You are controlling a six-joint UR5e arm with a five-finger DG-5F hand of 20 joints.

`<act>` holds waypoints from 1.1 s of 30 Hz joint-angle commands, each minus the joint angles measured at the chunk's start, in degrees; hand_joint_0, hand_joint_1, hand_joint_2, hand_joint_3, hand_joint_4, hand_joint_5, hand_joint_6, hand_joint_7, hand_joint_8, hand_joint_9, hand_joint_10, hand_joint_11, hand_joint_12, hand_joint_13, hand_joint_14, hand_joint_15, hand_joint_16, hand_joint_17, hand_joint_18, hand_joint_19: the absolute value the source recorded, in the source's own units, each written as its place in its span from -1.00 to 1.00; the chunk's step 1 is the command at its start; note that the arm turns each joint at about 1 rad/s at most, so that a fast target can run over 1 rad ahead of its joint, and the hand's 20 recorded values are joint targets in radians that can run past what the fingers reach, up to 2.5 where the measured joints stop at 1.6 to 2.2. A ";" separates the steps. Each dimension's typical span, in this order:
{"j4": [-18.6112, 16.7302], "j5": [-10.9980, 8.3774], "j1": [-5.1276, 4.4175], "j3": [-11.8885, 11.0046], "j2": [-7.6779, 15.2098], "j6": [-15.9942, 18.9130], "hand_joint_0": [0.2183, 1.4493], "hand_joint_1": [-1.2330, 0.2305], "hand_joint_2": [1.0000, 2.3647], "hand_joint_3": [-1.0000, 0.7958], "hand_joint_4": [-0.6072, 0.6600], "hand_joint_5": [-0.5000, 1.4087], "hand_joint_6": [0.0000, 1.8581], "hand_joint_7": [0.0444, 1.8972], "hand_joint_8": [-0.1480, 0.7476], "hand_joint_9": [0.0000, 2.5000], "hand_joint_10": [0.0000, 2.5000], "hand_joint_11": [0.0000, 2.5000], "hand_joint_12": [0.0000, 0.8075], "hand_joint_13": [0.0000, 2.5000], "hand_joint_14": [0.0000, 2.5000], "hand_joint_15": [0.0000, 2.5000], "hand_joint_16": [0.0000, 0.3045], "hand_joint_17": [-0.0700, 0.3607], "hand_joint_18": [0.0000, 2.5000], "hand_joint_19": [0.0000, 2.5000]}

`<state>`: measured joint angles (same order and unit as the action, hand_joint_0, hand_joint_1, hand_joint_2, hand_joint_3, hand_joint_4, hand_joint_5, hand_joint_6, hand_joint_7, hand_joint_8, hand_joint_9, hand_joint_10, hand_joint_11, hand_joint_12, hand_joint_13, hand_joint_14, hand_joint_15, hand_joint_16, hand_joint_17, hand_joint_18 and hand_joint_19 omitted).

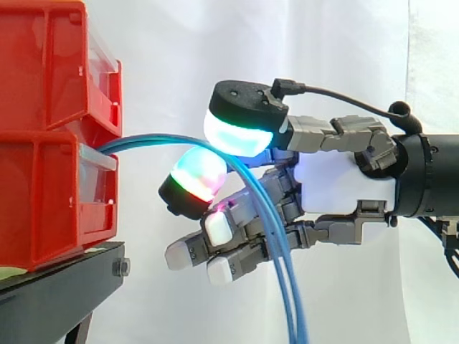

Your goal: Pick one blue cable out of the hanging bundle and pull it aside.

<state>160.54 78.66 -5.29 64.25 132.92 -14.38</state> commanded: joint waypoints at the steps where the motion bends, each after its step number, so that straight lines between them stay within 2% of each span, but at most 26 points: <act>1: -0.05 0.00 0.01 0.00 0.06 0.05 -0.35 -0.47 -0.97 -0.04 0.03 -0.64 -0.03 0.17 0.05 -0.24 -0.98 -0.58 -0.06 -0.53 -0.99 -0.81 -0.68 -0.17 -0.51 -0.67; 2: -0.14 0.00 0.01 0.00 -0.03 0.05 -0.27 -0.55 -0.97 -0.06 -0.07 -0.64 -0.02 0.17 0.04 -0.24 -0.98 -0.58 -0.07 -0.53 -0.99 -0.81 -0.69 -0.18 -0.49 -0.68; 3: -0.14 0.00 0.01 0.09 -0.03 0.05 -0.21 -0.58 -0.97 -0.11 -0.10 -0.64 -0.02 0.26 0.02 -0.25 -0.98 -0.57 -0.08 -0.52 -0.99 -0.81 -0.69 -0.18 -0.49 -0.68; 5: -0.14 0.00 0.10 0.00 -0.03 0.14 -0.05 -0.56 -0.99 -0.31 -0.31 -0.67 0.01 0.27 -0.02 -0.25 -0.99 -0.57 -0.09 -0.52 -0.99 -0.81 -0.69 -0.19 -0.50 -0.67; 6: -0.14 0.00 0.19 0.00 -0.03 0.14 -0.01 -0.55 -0.99 -0.39 -0.25 -0.67 0.01 0.36 -0.03 -0.25 -0.98 -0.57 -0.10 -0.52 -0.99 -0.81 -0.70 -0.19 -0.50 -0.67; 7: -0.14 0.00 0.10 0.00 -0.03 0.14 0.03 -0.51 -1.00 -0.44 -0.31 -0.67 0.01 0.41 -0.05 -0.24 -0.98 -0.58 -0.12 -0.52 -0.99 -0.80 -0.70 -0.20 -0.51 -0.65; 8: -0.05 0.00 0.19 0.00 0.06 0.14 0.05 -0.50 -1.00 -0.44 -0.40 -0.67 0.02 0.39 -0.11 -0.23 -0.99 -0.57 -0.15 -0.51 -0.99 -0.80 -0.71 -0.21 -0.50 -0.66; 9: 0.03 0.09 0.19 0.00 -0.03 0.14 0.05 -0.50 -1.00 -0.44 -0.40 -0.67 0.02 0.38 -0.11 -0.23 -0.99 -0.57 -0.15 -0.51 -0.99 -0.80 -0.71 -0.21 -0.49 -0.66; 12: 0.03 0.27 0.19 0.00 -0.03 0.14 -0.04 -0.51 -1.00 -0.44 -0.35 -0.68 0.03 0.18 -0.17 -0.22 -0.99 -0.54 -0.16 -0.48 -0.99 -0.81 -0.72 -0.23 -0.45 -0.72; 14: 0.12 0.27 0.19 0.00 -0.03 0.14 -0.16 -0.61 -1.00 -0.44 -0.20 -0.67 0.03 0.01 -0.18 -0.22 -0.99 -0.53 -0.18 -0.47 -0.99 -0.78 -0.73 -0.24 -0.45 -0.71; 15: 0.12 0.27 0.19 0.00 -0.03 0.14 -0.20 -0.62 -1.00 -0.44 -0.17 -0.67 0.03 -0.02 -0.16 -0.22 -0.99 -0.53 -0.18 -0.47 -0.99 -0.78 -0.73 -0.24 -0.45 -0.71; 17: 0.12 0.27 0.19 0.00 -0.03 0.14 -0.41 -0.68 -1.00 -0.44 -0.08 -0.67 0.03 -0.03 -0.12 -0.22 -0.99 -0.51 -0.16 -0.46 -0.99 -0.77 -0.72 -0.23 -0.45 -0.71; 19: 0.12 0.27 0.28 0.00 -0.03 0.14 -0.48 -0.66 -1.00 -0.44 -0.04 -0.67 0.03 -0.04 -0.08 -0.22 -0.99 -0.51 -0.13 -0.46 -0.99 -0.76 -0.71 -0.22 -0.44 -0.71; 22: 0.12 0.27 0.19 0.00 -0.03 0.14 -0.62 -0.59 -1.00 -0.44 0.02 -0.67 0.03 -0.08 -0.01 -0.21 -0.99 -0.51 -0.04 -0.44 -0.99 -0.75 -0.67 -0.16 -0.42 -0.71; 23: 0.12 0.27 0.19 0.00 -0.03 0.14 -0.68 -0.47 -1.00 -0.44 0.04 -0.67 0.03 -0.10 0.03 -0.20 -0.99 -0.50 0.02 -0.42 -0.99 -0.74 -0.65 -0.11 -0.41 -0.70; 24: 0.12 0.27 0.19 0.00 -0.03 0.14 -0.68 -0.46 -1.00 -0.44 0.05 -0.67 0.03 -0.10 0.04 -0.19 -0.99 -0.50 0.02 -0.42 -0.99 -0.74 -0.64 -0.11 -0.41 -0.69; 25: 0.03 0.27 0.28 0.00 -0.03 0.14 -0.67 -0.38 -1.00 -0.44 0.04 -0.67 0.02 -0.10 0.05 -0.18 -0.99 -0.50 0.03 -0.42 -0.99 -0.74 -0.64 -0.10 -0.41 -0.68; 26: 0.03 0.27 0.28 0.00 -0.03 0.14 -0.68 -0.19 -1.00 -0.44 0.00 -0.66 0.01 -0.07 0.06 -0.17 -0.99 -0.51 0.04 -0.42 -0.99 -0.74 -0.62 -0.08 -0.40 -0.66; 29: 0.03 0.27 0.19 0.00 -0.03 0.14 -0.59 -0.02 -1.00 -0.44 -0.05 -0.64 -0.01 0.03 0.05 -0.13 -0.98 -0.50 -0.01 -0.43 -0.99 -0.72 -0.66 -0.13 -0.44 -0.62; 31: -0.05 0.27 0.28 0.00 -0.03 0.14 -0.50 -0.02 -1.00 -0.44 -0.05 -0.64 -0.02 0.09 0.01 -0.13 -0.99 -0.50 -0.06 -0.43 -0.99 -0.71 -0.68 -0.17 -0.47 -0.60; 33: 0.03 0.27 0.19 0.00 -0.03 0.23 -0.44 -0.10 -0.99 -0.33 -0.04 -0.64 -0.02 0.10 0.01 -0.13 -0.98 -0.49 -0.07 -0.43 -0.99 -0.70 -0.69 -0.19 -0.48 -0.59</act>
<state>160.54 78.93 -5.07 64.25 132.89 -14.21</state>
